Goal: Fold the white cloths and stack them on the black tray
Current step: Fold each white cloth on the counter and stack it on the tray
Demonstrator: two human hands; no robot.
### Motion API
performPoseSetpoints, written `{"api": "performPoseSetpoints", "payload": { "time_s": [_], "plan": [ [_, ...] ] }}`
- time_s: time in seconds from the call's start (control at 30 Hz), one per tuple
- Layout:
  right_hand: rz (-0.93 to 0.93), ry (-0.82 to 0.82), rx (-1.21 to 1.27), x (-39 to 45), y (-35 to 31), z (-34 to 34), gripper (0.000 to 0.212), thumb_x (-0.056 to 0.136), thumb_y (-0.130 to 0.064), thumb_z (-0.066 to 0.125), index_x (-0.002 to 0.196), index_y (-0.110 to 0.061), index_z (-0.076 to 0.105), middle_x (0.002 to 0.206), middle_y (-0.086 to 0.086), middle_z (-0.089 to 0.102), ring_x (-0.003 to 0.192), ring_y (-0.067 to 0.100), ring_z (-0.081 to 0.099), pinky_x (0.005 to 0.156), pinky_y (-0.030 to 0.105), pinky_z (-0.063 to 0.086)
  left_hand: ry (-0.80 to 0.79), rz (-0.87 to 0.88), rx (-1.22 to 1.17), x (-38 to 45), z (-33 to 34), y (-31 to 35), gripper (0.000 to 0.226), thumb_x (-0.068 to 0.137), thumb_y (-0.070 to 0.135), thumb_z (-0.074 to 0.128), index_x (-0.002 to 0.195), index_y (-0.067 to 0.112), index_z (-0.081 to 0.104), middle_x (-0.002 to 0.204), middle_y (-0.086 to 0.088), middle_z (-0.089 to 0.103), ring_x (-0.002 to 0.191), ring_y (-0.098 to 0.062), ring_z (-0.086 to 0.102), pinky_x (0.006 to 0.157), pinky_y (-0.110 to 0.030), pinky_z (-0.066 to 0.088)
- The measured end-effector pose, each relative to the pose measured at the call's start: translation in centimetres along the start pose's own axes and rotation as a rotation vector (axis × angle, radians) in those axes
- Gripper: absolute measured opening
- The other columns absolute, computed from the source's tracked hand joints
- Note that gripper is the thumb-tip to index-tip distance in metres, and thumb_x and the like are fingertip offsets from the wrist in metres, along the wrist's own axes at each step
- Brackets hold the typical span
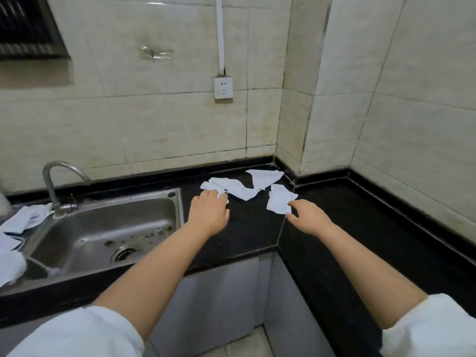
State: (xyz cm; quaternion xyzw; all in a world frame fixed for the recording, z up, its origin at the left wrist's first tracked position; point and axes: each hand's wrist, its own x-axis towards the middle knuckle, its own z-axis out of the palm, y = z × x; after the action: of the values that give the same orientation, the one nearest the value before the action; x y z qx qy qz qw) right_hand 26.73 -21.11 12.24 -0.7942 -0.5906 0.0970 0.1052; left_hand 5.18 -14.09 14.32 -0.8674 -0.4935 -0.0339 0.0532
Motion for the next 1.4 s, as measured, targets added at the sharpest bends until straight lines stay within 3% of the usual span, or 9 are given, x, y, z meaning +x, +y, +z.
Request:
{"api": "performPoseSetpoints", "payload": {
  "time_s": [0.17, 0.3, 0.5, 0.7, 0.97, 1.13, 1.2, 1.27, 1.4],
  "plan": [
    [0.162, -0.033, -0.01, 11.5, 0.9, 2.9, 0.036, 0.092, -0.023, 0.043, 0.121, -0.003, 0.05, 0.123, 0.018, 0.056, 0.111, 0.033, 0.053, 0.079, 0.036, 0.043, -0.01, 0.108, 0.02, 12.1, 2.3, -3.3, 0.041, 0.097, 0.027, 0.037, 0.134, 0.009, 0.039, 0.137, -0.011, 0.043, 0.127, -0.029, 0.038, 0.099, -0.04, 0.035],
    [0.28, -0.115, -0.045, 17.8, 1.5, 4.8, 0.042, 0.093, -0.025, 0.043, 0.131, -0.007, 0.043, 0.133, 0.015, 0.049, 0.119, 0.031, 0.05, 0.095, 0.04, 0.045, -0.053, 0.189, -0.008, 20.1, 4.3, -4.5, 0.042, 0.097, 0.027, 0.038, 0.136, 0.011, 0.038, 0.136, -0.011, 0.043, 0.127, -0.029, 0.038, 0.099, -0.038, 0.035],
    [0.36, -0.237, -0.111, 23.7, 5.2, 8.8, 0.039, 0.093, -0.022, 0.042, 0.129, -0.008, 0.044, 0.13, 0.014, 0.049, 0.117, 0.03, 0.049, 0.094, 0.04, 0.045, -0.19, 0.314, -0.054, 27.7, 10.1, -1.7, 0.038, 0.097, 0.026, 0.038, 0.131, 0.009, 0.042, 0.133, -0.012, 0.045, 0.125, -0.029, 0.04, 0.098, -0.038, 0.035],
    [0.287, -0.353, -0.171, 27.0, 9.5, 13.2, 0.03, 0.087, -0.009, 0.046, 0.116, -0.006, 0.052, 0.124, 0.013, 0.049, 0.114, 0.03, 0.049, 0.093, 0.038, 0.044, -0.367, 0.379, -0.093, 30.8, 16.3, 2.5, 0.04, 0.097, 0.028, 0.04, 0.132, 0.009, 0.04, 0.134, -0.013, 0.045, 0.124, -0.028, 0.041, 0.099, -0.038, 0.037],
    [0.133, -0.205, -0.068, 28.3, 13.0, 16.7, 0.025, 0.089, 0.001, 0.038, 0.103, -0.001, 0.058, 0.113, 0.013, 0.054, 0.106, 0.025, 0.048, 0.077, 0.028, 0.036, -0.518, 0.456, -0.118, 32.6, 22.3, 7.3, 0.053, 0.096, 0.013, 0.04, 0.145, 0.023, 0.024, 0.14, -0.01, 0.036, 0.127, -0.029, 0.036, 0.099, -0.038, 0.036],
    [0.075, -0.288, -0.149, 28.4, 13.4, 16.0, 0.023, 0.089, -0.001, 0.041, 0.104, 0.004, 0.057, 0.115, 0.016, 0.054, 0.107, 0.026, 0.05, 0.077, 0.03, 0.037, -0.438, 0.402, -0.066, 34.9, 23.6, 7.7, 0.028, 0.093, 0.004, 0.036, 0.115, 0.008, 0.052, 0.123, -0.009, 0.052, 0.114, -0.024, 0.049, 0.088, -0.032, 0.041],
    [0.054, -0.205, -0.226, 27.8, 13.0, 14.7, 0.018, 0.071, -0.011, 0.068, 0.081, 0.003, 0.065, 0.09, 0.018, 0.064, 0.084, 0.026, 0.061, 0.068, 0.025, 0.046, -0.393, 0.452, -0.151, 35.3, 23.2, 7.9, 0.027, 0.093, 0.006, 0.037, 0.112, 0.007, 0.056, 0.118, -0.009, 0.054, 0.112, -0.024, 0.05, 0.082, -0.032, 0.043],
    [0.131, -0.133, -0.208, 26.2, 13.3, 13.8, 0.026, 0.04, -0.02, 0.082, 0.048, -0.01, 0.06, 0.052, 0.004, 0.061, 0.049, 0.019, 0.059, 0.044, 0.017, 0.043, -0.298, 0.512, -0.306, 35.3, 22.4, 8.1, 0.022, 0.09, 0.006, 0.046, 0.106, 0.003, 0.062, 0.108, -0.014, 0.055, 0.106, -0.032, 0.051, 0.074, -0.036, 0.046],
    [0.239, 0.25, -0.105, 22.5, 13.2, 7.8, 0.022, 0.064, -0.023, 0.043, 0.048, -0.01, 0.052, 0.041, 0.003, 0.052, 0.038, 0.019, 0.053, 0.039, 0.019, 0.024, -0.17, 0.648, -0.352, 36.4, 18.8, 10.0, 0.024, 0.093, 0.018, 0.045, 0.104, 0.005, 0.061, 0.107, -0.01, 0.053, 0.104, -0.03, 0.05, 0.077, -0.038, 0.046]
  ]
}}
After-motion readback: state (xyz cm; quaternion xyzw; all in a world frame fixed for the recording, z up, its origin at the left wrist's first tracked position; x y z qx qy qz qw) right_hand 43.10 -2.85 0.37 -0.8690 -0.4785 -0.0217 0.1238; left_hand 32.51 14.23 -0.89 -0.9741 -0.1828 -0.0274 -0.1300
